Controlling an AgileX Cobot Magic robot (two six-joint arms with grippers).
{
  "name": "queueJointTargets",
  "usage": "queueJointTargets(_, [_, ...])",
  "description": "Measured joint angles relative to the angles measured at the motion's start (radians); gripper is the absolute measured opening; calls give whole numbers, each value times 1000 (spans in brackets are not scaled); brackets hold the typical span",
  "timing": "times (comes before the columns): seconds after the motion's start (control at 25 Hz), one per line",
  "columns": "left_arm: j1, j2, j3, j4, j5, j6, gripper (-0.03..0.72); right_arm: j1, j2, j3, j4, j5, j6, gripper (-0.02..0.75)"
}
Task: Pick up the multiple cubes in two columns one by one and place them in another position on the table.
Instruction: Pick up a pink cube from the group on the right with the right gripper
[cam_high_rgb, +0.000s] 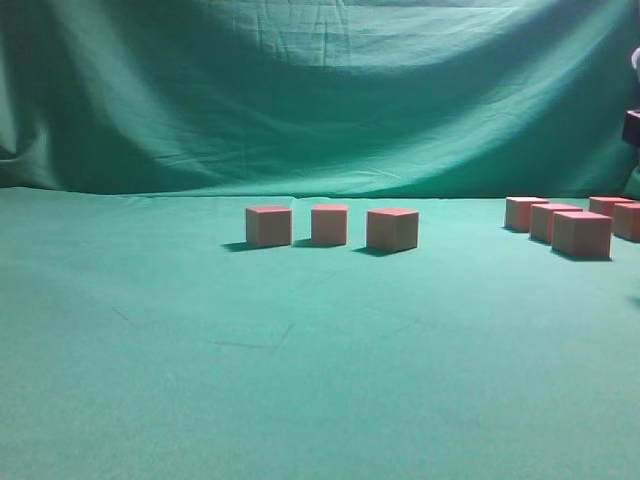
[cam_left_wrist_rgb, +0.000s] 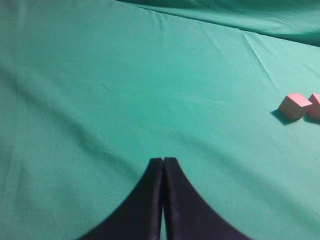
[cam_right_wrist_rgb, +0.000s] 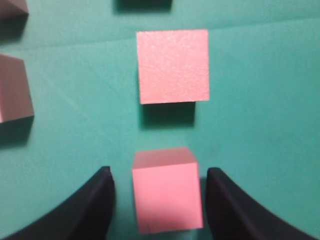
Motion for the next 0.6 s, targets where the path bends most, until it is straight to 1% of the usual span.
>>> queueJointTargets(0.16, [0, 0, 0, 0, 0, 0, 0, 0, 15, 0, -1, -2, -2, 370])
queueJointTargets(0.2, [0, 0, 0, 0, 0, 0, 0, 0, 15, 0, -1, -4, -2, 303])
queueJointTargets(0.24, [0, 0, 0, 0, 0, 0, 0, 0, 15, 0, -1, -4, -2, 265])
queueJointTargets(0.44, [0, 0, 0, 0, 0, 0, 0, 0, 15, -2, -1, 6, -2, 266])
queueJointTargets(0.52, [0, 0, 0, 0, 0, 0, 0, 0, 17, -18, 2, 50, -2, 266])
queueJointTargets(0.6, [0, 0, 0, 0, 0, 0, 0, 5, 17, -50, 10, 140, -17, 266])
